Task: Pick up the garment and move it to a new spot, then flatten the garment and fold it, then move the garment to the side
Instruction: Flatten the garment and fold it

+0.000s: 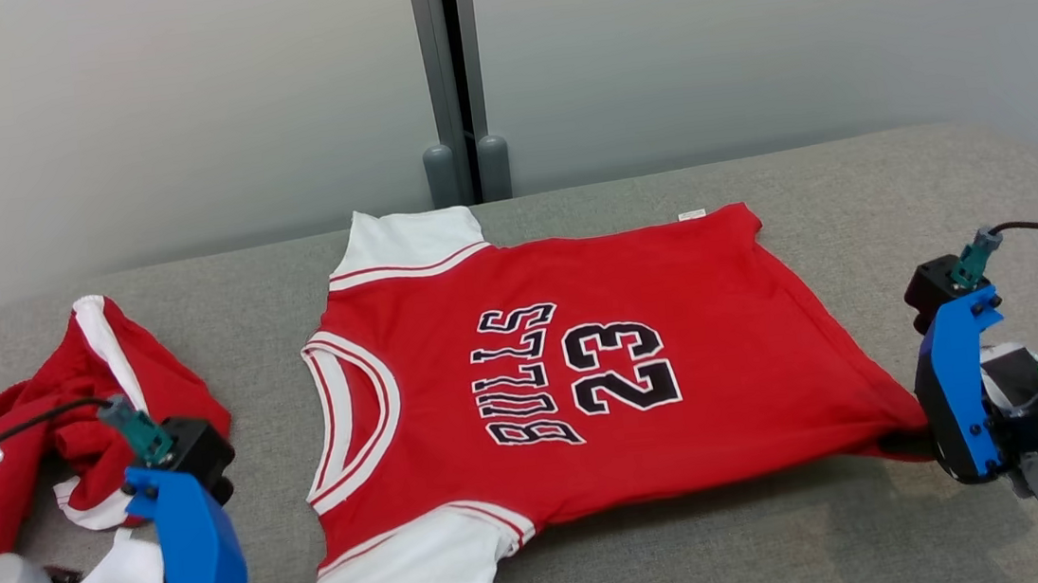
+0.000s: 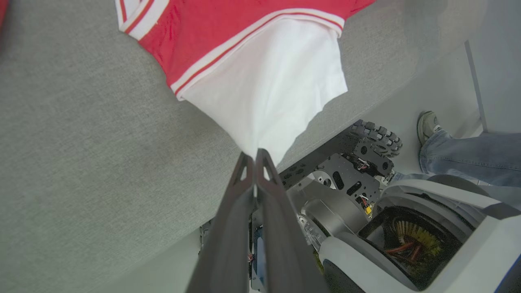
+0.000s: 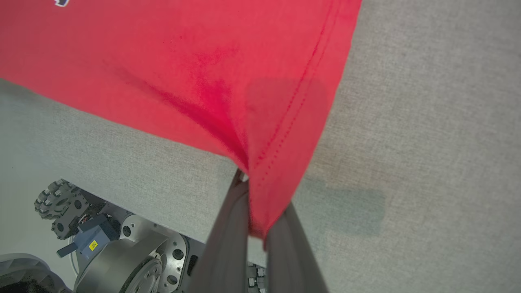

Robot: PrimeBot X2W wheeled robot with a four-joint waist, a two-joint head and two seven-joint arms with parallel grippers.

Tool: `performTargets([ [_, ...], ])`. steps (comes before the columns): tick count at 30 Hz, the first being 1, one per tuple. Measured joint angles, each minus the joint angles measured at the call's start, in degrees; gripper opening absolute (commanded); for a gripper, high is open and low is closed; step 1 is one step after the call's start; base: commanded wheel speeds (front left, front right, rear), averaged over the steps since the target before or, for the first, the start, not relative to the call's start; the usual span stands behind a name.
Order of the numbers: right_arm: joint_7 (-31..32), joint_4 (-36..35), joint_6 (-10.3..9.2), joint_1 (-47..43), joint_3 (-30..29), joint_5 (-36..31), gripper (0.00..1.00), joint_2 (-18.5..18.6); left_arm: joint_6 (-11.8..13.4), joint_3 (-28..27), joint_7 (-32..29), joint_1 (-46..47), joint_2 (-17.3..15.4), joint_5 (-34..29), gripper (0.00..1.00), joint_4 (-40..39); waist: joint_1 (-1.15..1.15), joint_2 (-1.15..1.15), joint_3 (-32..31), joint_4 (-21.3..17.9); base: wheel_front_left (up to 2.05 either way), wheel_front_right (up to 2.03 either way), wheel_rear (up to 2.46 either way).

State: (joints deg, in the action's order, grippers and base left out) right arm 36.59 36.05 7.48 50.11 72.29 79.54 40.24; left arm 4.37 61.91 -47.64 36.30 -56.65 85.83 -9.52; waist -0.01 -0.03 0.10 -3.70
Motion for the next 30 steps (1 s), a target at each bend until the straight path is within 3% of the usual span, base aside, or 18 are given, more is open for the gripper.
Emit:
performTargets([
  [4,0.99,-2.63,0.01,-2.78,-0.24,-0.27,0.0,2.04,1.54,0.53,-1.27,-3.27,-5.13,2.94,0.0,-5.04,0.02,0.02,0.93,0.09,0.0,0.0,0.0],
  [10,3.23,-7.35,0.01,-6.56,-0.98,-0.76,0.0,5.63,2.35,1.14,-2.46,-5.51,-8.21,5.46,0.0,-8.68,0.01,0.03,1.99,0.5,0.0,0.0,0.0],
  [17,6.89,-13.77,0.0,-8.08,-4.27,-0.68,0.0,7.95,2.34,1.15,-2.72,-5.73,-7.97,5.93,0.0,-8.36,0.01,0.03,2.9,0.28,0.0,0.0,0.0],
  [22,10.39,-16.72,0.0,-6.75,-8.29,1.13,0.0,8.17,2.14,-0.9,-3.07,-2.82,-5.87,6.33,0.0,-5.13,0.02,0.04,4.5,-0.12,0.0,0.0,0.0],
  [30,15.62,-10.7,0.0,-2.81,-13.33,3.89,0.0,4.68,3.59,-2.99,-7.62,5.55,-1.88,5.04,0.0,3.32,0.02,0.04,8.16,-0.34,0.0,0.0,0.0],
])
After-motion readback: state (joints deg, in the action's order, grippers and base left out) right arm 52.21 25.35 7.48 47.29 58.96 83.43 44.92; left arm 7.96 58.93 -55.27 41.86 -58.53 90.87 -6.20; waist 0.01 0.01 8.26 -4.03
